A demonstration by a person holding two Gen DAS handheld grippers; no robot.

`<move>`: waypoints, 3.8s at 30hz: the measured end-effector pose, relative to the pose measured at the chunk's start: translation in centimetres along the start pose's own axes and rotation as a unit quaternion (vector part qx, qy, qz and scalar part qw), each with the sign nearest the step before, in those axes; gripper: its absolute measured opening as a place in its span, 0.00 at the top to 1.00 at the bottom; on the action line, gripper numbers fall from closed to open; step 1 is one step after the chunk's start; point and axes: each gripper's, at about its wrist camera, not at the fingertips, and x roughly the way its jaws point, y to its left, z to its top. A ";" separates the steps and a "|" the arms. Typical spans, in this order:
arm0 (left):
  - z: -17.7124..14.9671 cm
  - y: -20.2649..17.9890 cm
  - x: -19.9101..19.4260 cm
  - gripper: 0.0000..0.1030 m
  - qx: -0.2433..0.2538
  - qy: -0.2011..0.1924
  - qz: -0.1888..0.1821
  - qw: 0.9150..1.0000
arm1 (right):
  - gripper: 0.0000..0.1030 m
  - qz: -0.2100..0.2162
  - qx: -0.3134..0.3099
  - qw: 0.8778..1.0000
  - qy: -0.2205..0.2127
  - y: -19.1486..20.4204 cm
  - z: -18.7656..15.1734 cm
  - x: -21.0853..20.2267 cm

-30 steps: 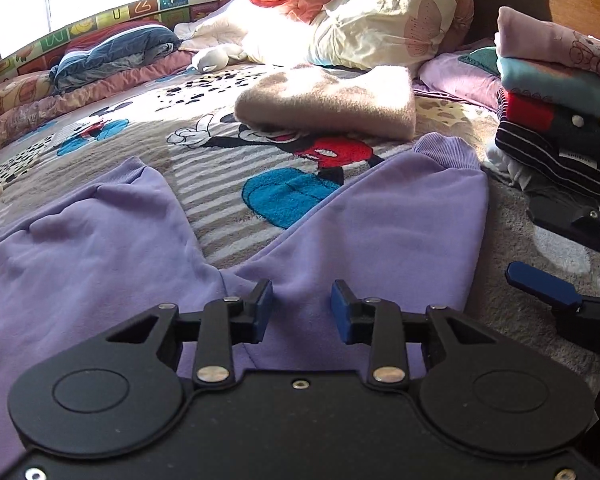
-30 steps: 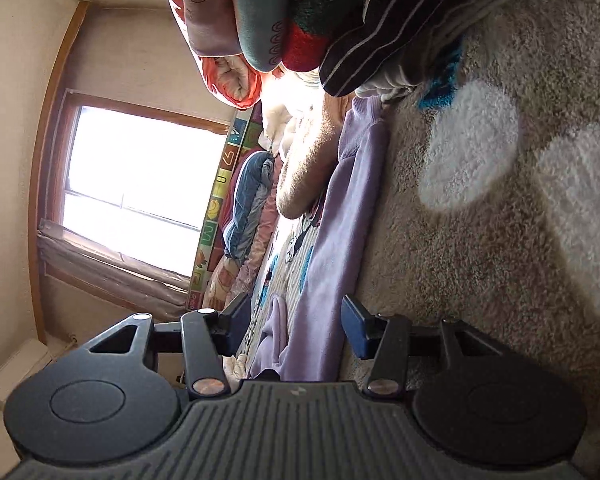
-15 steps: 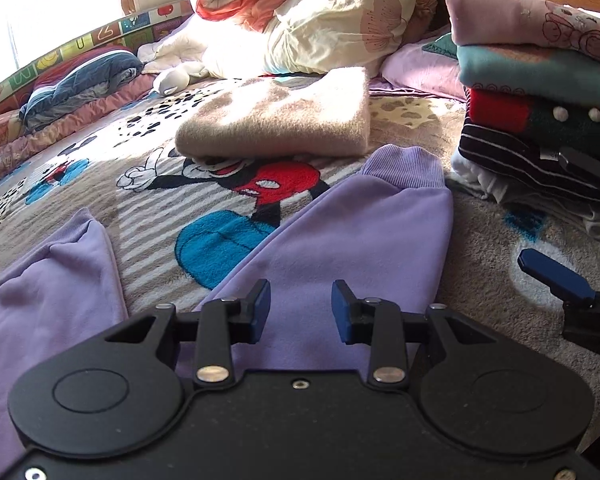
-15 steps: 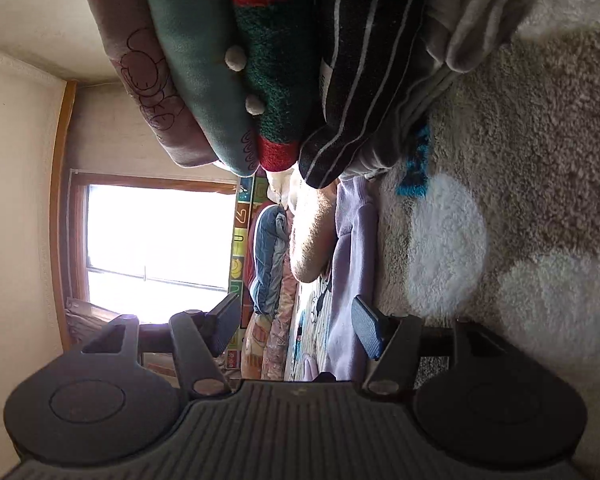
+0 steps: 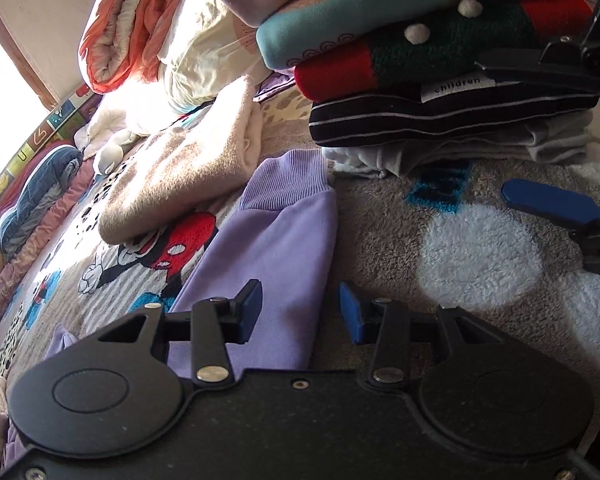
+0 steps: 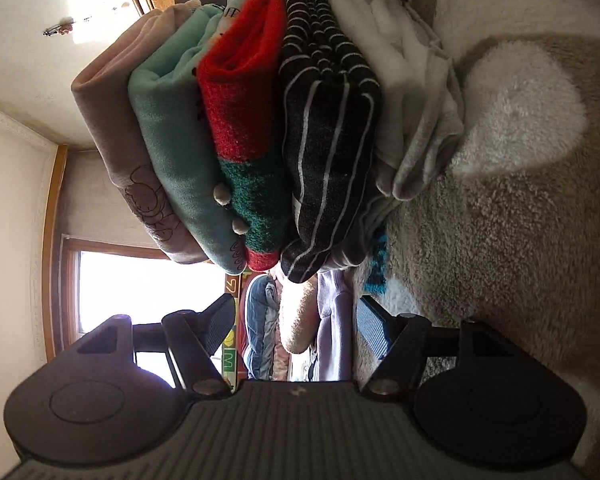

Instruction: Fold clothes

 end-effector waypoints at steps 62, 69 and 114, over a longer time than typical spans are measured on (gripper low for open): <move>1.0 26.6 -14.0 0.92 -0.292 -0.064 0.043 0.953 | 0.17 0.002 -0.565 0.773 0.289 9.1 -23.2 -2.2; -3.7 30.1 -17.4 0.92 -0.336 -0.073 0.056 0.937 | 0.22 -0.032 -0.638 0.706 0.306 8.6 -27.2 -2.6; -34.9 36.5 -18.4 0.92 -0.513 -0.053 0.074 0.853 | 0.25 -0.031 -0.778 0.580 0.240 7.9 -31.7 -5.3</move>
